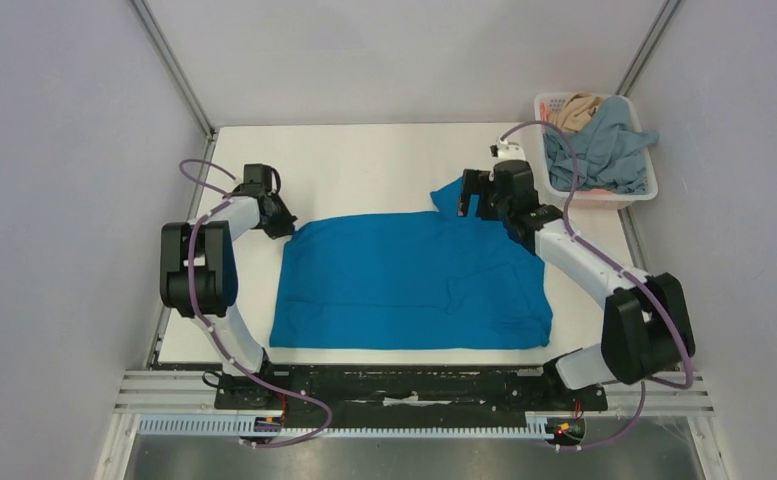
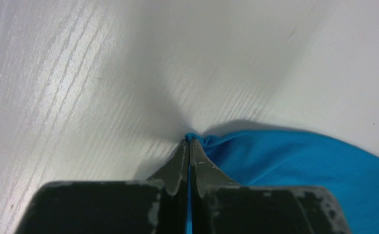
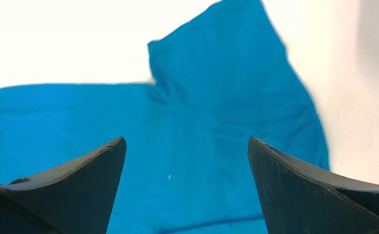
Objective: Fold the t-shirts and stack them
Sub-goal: Grab the side of the flattened tshirt furthest away from the robot with both arms
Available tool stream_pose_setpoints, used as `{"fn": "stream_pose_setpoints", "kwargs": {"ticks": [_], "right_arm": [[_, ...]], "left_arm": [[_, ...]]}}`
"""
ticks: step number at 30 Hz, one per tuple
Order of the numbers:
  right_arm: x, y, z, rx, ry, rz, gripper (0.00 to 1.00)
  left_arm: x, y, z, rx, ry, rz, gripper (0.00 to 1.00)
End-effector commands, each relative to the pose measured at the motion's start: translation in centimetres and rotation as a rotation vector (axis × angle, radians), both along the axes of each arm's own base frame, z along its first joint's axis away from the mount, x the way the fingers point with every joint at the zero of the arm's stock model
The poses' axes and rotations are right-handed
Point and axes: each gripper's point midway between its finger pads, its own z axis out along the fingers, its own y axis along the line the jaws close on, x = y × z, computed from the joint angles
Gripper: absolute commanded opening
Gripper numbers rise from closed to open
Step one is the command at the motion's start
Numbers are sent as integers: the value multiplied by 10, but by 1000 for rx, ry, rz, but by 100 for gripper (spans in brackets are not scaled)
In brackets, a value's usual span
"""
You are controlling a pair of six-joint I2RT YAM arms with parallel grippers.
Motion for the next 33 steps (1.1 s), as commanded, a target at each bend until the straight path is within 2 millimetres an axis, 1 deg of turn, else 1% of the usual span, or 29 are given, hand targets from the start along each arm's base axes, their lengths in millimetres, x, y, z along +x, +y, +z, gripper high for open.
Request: {"fn": "stream_pose_setpoints", "kwargs": {"ticks": [1, 2, 3, 4, 6, 7, 8, 9, 10, 11, 12, 13, 14, 16, 19, 22, 25, 28, 29, 30, 32, 33], "right_arm": [[50, -17, 20, -179, -86, -66, 98], [61, -21, 21, -217, -89, -95, 98], [71, -25, 14, -254, -78, -118, 98], [82, -25, 13, -276, -82, -129, 98], [105, -21, -2, -318, -52, -128, 98], [118, -17, -1, -321, -55, -127, 98], [127, -15, -12, -338, -36, -126, 98], [138, -13, -11, -343, -41, -136, 98], [148, -14, -21, -357, -29, -146, 98], [157, -13, -27, -363, -26, -155, 98], [165, -12, -29, -362, -29, -164, 98], [171, -12, -37, -362, -21, -169, 98], [177, -12, -41, -358, -20, -174, 98], [186, -8, -57, -350, -3, -169, 98], [195, -5, -74, -335, 8, -164, 96], [197, -5, -91, -335, 32, -164, 94], [193, -8, -104, -345, 63, -165, 90], [181, -11, -113, -342, 92, -163, 85], [177, -12, -115, -340, 95, -162, 82], [175, -11, -114, -333, 88, -157, 78], [171, -13, -117, -329, 90, -158, 65], [169, -14, -116, -324, 93, -162, 61]], "left_arm": [[16, 3, 25, 9, -134, 22, 2], [17, 5, 27, 13, -144, 27, 2], [17, 4, 27, 15, -148, 26, 2], [17, 4, 28, 11, -149, 25, 2], [18, 1, 29, -6, -162, 17, 2], [19, 0, 30, -11, -171, 19, 2], [20, 0, 31, -13, -183, 19, 2], [19, 0, 32, -11, -189, 23, 2], [20, 1, 34, -7, -199, 27, 2], [20, 2, 35, -3, -210, 30, 2], [20, 3, 37, 1, -220, 33, 2], [20, 3, 38, 2, -231, 33, 2], [20, 3, 39, 2, -238, 33, 2], [21, 4, 39, 3, -246, 40, 2], [23, 1, 40, -10, -249, 33, 2], [23, 1, 41, -11, -258, 36, 2], [23, 2, 44, -6, -265, 44, 2], [22, 3, 47, -5, -271, 43, 2], [22, 3, 47, -5, -273, 43, 2], [23, 2, 48, -7, -275, 41, 2], [23, 1, 49, -13, -279, 36, 2], [23, 0, 49, -16, -280, 32, 2]]}}
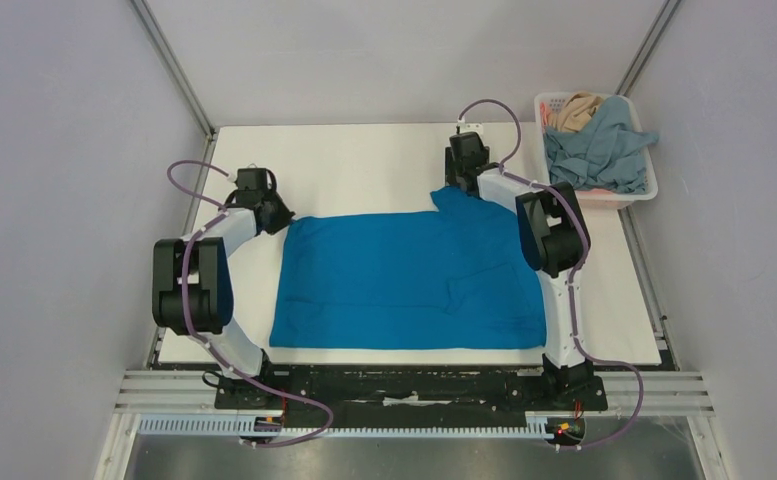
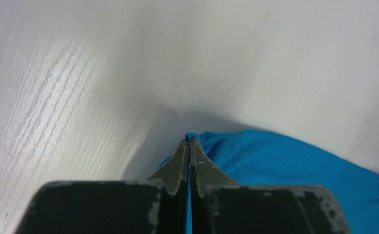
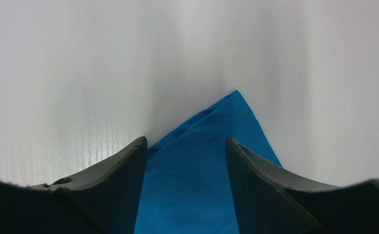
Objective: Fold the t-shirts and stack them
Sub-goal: Grab the side of the flattened tshirt furthest away from the robot with both arms, then fold the other side of the tshirt into a rectangle
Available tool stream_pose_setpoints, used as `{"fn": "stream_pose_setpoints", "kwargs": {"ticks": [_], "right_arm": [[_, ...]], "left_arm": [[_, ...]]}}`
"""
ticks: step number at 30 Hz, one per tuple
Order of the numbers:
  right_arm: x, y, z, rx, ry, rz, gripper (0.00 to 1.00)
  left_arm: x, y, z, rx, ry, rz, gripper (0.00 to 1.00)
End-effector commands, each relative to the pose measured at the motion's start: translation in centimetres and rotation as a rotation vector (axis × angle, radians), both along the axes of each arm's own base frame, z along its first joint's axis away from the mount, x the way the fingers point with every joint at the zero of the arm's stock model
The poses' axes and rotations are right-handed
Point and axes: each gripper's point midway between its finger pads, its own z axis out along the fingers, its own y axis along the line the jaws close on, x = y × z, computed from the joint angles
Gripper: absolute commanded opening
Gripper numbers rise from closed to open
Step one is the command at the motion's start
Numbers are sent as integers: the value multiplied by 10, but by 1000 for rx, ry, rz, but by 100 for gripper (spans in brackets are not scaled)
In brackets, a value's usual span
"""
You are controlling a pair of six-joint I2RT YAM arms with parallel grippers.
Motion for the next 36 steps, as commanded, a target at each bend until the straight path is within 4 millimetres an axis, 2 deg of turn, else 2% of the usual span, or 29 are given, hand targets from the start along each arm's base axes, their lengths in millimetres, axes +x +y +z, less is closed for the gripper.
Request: {"fn": "stream_pose_setpoints", "kwargs": {"ticks": [1, 4, 8, 10, 14, 18, 21, 25, 36], "right_arm": [[-14, -9, 1, 4, 19, -19, 57], [-21, -15, 0, 18, 23, -53, 43], [-29, -12, 4, 72, 7, -68, 36], [-31, -11, 8, 93, -17, -65, 29], [-24, -8, 22, 119, -86, -47, 0], [-23, -4, 47, 129, -145, -7, 0], [-34, -2, 66, 158, -189, 26, 0], [-55, -2, 84, 191, -209, 56, 0], [-123, -6, 96, 293, -202, 68, 0]], "left_arm": [[9, 1, 21, -8, -80, 16, 2], [8, 1, 23, -6, -86, 16, 2], [7, 0, 26, -7, -95, 8, 2], [7, -1, 27, -10, -100, 1, 2], [8, -4, 29, -20, -111, -14, 2], [8, -7, 34, -31, -129, -33, 2], [6, -14, 38, -56, -143, -60, 2], [1, -10, 43, -33, -163, -48, 2], [-18, -17, 58, -54, -205, -80, 2]]}}
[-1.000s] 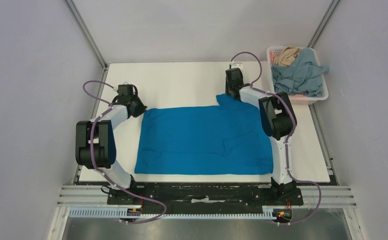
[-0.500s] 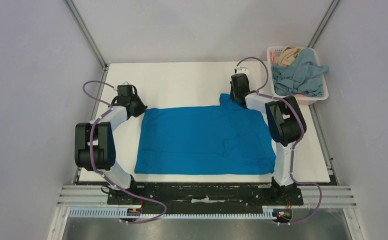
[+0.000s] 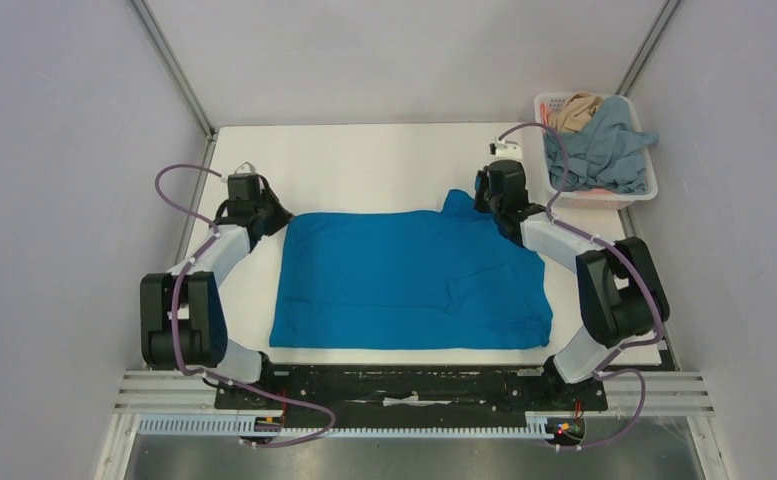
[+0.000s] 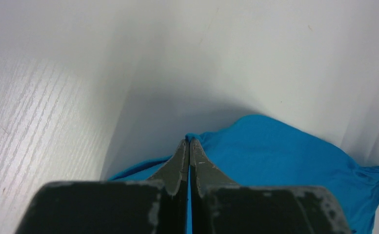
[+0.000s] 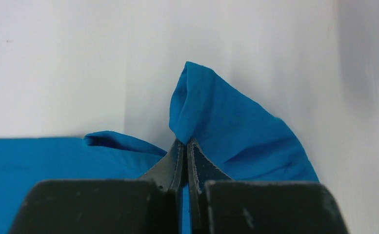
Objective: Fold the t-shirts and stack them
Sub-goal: Fold the other side of the tshirt into a rectangle
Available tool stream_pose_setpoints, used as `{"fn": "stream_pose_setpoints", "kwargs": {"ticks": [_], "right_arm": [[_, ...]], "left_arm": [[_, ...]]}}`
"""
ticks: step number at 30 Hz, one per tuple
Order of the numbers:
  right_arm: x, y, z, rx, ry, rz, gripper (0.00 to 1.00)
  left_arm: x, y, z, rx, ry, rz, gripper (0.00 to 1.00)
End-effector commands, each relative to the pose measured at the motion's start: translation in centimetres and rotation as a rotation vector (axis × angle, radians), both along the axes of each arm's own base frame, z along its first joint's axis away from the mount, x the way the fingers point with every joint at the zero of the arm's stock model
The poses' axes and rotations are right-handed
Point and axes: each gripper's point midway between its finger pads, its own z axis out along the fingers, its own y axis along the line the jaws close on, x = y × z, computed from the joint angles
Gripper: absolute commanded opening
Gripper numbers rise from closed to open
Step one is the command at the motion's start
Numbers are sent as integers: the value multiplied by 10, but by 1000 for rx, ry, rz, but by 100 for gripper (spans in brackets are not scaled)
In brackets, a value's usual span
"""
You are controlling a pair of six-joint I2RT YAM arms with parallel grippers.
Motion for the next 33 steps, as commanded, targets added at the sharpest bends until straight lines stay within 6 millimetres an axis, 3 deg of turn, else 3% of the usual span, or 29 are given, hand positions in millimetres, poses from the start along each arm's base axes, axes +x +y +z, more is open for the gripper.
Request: {"fn": "stream_pose_setpoints", "kwargs": {"ticks": [1, 22, 26, 33], "right_arm": [[-21, 2, 15, 67, -35, 3, 0], [-145, -6, 30, 134, -63, 57, 0], [-169, -10, 19, 147, -21, 70, 0], [-196, -9, 12, 189, 6, 105, 1]], "left_arm": [[-9, -7, 15, -19, -59, -42, 2], [-94, 2, 16, -79, -114, 133, 2], [-111, -1, 15, -118, -143, 153, 2], [-138, 18, 11, -60, -135, 254, 2]]}}
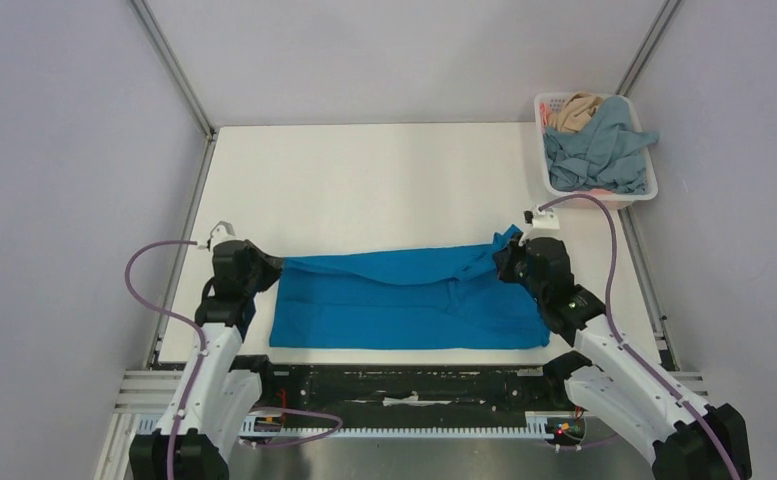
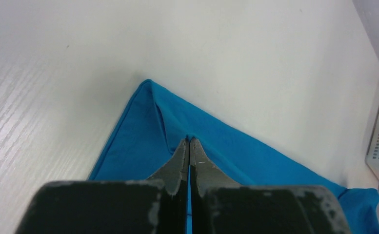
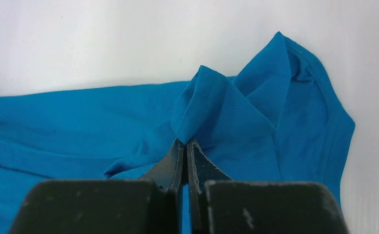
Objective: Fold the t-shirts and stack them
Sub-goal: Fold the other side of the tshirt into a rectangle
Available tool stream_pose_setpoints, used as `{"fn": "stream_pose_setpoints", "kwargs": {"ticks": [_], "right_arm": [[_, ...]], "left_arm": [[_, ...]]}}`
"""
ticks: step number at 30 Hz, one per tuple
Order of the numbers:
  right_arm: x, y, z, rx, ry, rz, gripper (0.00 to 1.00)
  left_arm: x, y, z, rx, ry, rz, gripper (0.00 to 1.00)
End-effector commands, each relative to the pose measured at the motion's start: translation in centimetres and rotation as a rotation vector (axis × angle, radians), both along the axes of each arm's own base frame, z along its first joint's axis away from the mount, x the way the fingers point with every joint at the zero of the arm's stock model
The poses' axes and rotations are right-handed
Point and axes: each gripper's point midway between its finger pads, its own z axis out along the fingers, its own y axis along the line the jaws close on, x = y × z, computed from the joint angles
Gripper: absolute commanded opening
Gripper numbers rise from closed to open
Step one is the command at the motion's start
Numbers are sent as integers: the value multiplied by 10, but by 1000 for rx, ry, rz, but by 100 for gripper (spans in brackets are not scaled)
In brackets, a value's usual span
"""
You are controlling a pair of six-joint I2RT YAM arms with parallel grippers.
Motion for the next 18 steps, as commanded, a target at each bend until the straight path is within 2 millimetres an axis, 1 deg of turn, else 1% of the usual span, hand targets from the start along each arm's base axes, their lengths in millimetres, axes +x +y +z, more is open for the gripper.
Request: {"fn": "stream_pose_setpoints", "kwargs": {"ticks": [1, 3, 5, 7, 10, 12, 13, 14, 15, 17, 18], "right_arm": [[-18, 4, -8, 38, 37, 29, 1], [-25, 8, -10, 51, 60, 61, 1], [-30, 12, -13, 61, 82, 82, 2], [-36, 13, -19, 61, 103, 83, 4], [-51, 6, -40, 49, 186, 59, 11], [-63, 3, -53, 64, 214, 37, 16], [-70, 0, -63, 75, 230, 19, 21], [-78, -6, -72, 79, 239, -2, 28], [-84, -13, -78, 81, 253, -41, 36], [-92, -23, -76, 98, 237, -86, 57], [-91, -28, -65, 113, 193, -112, 65]], "left_arm": [[-13, 17, 0, 19, 1, 113, 2], [-19, 23, 1, 29, 10, 149, 2], [-18, 23, 5, 25, -3, 153, 2], [-18, 21, 5, 15, -2, 150, 2], [-21, 18, -2, -2, 25, 146, 2], [-26, 14, -10, -25, 66, 136, 2], [-31, 10, -13, -35, 87, 116, 2], [-36, 8, -17, -44, 113, 116, 8], [-41, 9, -20, -48, 131, 132, 18], [-47, 14, -19, -45, 136, 168, 51], [-51, 17, -14, -45, 134, 194, 72]]}}
